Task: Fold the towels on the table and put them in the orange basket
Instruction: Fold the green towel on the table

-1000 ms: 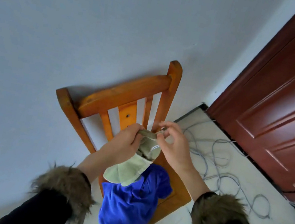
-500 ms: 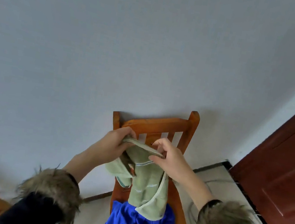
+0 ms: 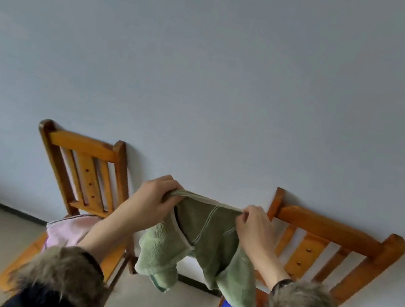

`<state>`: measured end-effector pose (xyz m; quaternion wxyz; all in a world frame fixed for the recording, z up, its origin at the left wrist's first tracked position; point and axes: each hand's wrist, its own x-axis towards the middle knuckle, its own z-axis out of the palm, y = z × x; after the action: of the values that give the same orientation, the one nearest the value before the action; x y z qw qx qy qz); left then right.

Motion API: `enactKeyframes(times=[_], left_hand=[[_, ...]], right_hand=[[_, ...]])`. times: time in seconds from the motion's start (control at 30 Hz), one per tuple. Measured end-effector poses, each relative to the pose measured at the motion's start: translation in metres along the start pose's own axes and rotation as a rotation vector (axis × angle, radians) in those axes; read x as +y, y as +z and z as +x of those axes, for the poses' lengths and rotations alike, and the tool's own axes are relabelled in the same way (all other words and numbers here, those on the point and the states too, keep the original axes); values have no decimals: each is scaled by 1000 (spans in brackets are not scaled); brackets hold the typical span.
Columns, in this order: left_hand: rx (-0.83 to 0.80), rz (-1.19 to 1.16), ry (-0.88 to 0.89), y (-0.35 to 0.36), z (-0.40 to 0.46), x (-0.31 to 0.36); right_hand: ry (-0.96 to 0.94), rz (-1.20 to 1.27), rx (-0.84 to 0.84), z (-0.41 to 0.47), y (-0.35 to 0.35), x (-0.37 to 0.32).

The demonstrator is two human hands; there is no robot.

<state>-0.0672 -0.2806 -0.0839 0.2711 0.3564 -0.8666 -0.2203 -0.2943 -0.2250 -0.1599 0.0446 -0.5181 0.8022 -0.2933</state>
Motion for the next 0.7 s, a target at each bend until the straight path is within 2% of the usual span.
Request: enactKeyframes(times=[0.17, 0.3, 0.4, 0.57, 0.7], left_hand=[[186, 94, -225, -77, -82, -57], [351, 166, -450, -139, -165, -110], [404, 247, -580, -182, -227, -143], [541, 435, -593, -246, -321, -182], [690, 542, -650, -292, -381, -209]], right_hand=[[-46, 292, -161, -12, 52, -108], [-275, 356, -252, -36, 84, -197], [-481, 348, -290, -62, 108, -263], [-829, 251, -181, -106, 158, -365], [-926, 178, -186, -140, 206, -442]])
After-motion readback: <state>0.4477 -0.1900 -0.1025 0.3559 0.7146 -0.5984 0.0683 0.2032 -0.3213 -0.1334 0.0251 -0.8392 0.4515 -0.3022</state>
